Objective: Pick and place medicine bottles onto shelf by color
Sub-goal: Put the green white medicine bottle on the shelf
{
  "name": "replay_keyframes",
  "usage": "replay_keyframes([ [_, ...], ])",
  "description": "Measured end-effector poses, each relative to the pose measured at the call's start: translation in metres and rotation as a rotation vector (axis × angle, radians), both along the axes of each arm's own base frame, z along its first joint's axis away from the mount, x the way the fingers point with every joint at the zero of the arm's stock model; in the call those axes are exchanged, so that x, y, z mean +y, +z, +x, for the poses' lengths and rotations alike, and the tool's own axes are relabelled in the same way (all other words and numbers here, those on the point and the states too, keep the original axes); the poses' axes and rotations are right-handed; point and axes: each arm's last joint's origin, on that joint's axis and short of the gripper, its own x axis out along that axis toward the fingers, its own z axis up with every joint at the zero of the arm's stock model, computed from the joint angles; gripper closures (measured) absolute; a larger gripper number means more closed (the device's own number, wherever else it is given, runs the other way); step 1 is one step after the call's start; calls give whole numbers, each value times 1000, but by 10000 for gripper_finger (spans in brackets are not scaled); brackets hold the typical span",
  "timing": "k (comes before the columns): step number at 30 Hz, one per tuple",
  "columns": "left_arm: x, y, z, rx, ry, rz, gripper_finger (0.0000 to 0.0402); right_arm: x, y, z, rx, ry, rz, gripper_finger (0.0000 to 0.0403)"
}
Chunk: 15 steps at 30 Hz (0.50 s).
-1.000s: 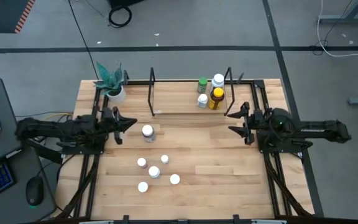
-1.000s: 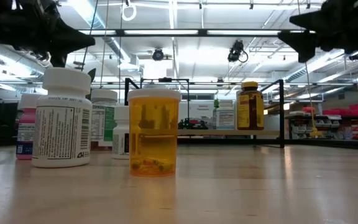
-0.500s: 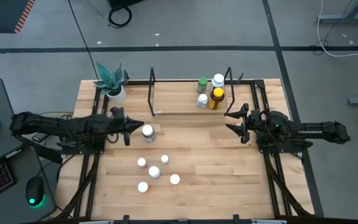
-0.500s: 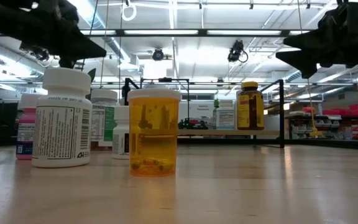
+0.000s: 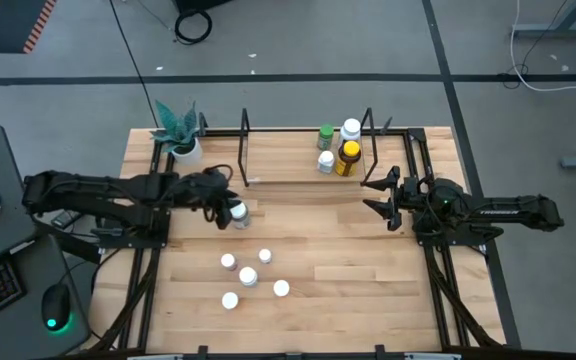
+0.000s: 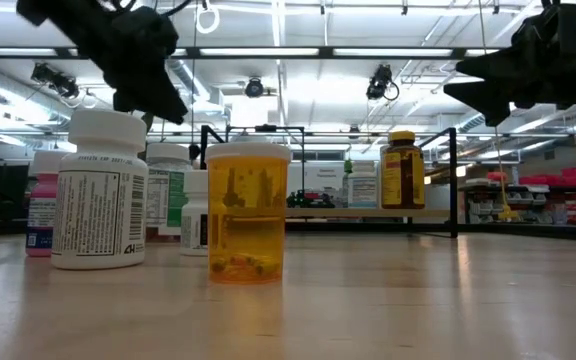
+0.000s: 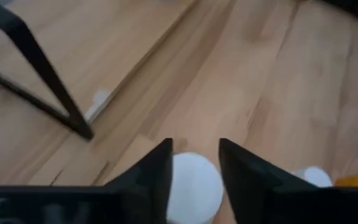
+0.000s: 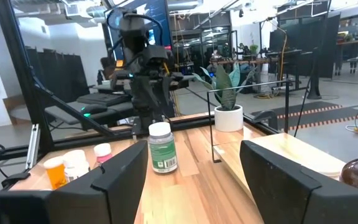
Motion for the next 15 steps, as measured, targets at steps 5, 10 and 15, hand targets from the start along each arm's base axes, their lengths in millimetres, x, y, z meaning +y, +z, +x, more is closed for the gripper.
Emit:
replay_keyframes([
  [5, -3, 21, 1, 126, 2, -23, 185, 0, 0, 0, 0, 0, 0, 140],
  [10, -6, 28, -4, 285, -15, -109, 127, 0, 0, 0, 0, 0, 0, 138],
  [15, -10, 16, -4, 373, -43, -210, 102, 0, 0, 0, 0, 0, 0, 138],
])
